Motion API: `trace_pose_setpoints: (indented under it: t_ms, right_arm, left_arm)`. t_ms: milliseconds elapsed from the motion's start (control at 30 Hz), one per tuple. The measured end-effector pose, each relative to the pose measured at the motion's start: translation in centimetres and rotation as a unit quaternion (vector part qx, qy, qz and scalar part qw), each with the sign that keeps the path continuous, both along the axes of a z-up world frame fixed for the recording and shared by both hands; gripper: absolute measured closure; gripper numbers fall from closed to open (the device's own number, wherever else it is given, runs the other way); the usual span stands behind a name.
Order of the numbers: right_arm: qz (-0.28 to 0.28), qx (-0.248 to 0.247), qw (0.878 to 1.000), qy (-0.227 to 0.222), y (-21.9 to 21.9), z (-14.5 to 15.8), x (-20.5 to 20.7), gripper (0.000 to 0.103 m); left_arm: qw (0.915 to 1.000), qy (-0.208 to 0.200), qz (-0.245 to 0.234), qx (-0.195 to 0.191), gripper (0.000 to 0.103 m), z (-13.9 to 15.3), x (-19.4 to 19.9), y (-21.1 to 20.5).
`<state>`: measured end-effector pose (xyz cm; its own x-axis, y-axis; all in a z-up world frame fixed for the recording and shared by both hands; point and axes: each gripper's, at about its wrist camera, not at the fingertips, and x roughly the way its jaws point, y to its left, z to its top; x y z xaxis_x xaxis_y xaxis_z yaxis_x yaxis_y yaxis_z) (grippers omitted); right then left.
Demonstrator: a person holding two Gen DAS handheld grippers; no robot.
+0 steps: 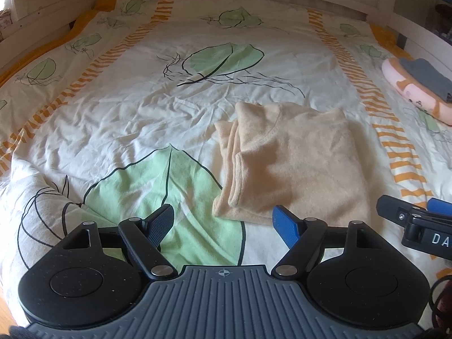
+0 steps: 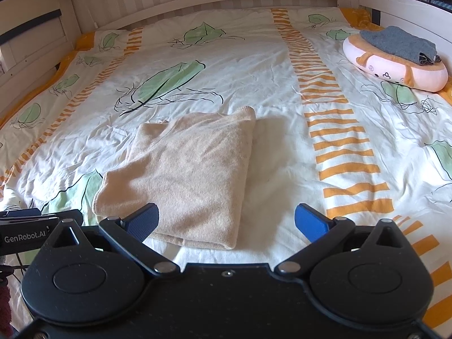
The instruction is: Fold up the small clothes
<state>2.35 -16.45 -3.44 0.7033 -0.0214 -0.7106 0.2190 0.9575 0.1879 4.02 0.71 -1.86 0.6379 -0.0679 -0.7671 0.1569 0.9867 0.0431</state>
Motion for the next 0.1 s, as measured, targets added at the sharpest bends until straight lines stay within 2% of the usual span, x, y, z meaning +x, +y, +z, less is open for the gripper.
trace_pose_setpoints:
  t_ms: [100]
  right_arm:
    - [0.000,0.001,1.000,0.000,-0.01,-0.03,-0.01,0.001]
  left_arm:
    - [1.0000,-0.002,-0.002,0.001,0.027,0.01,0.00,-0.12]
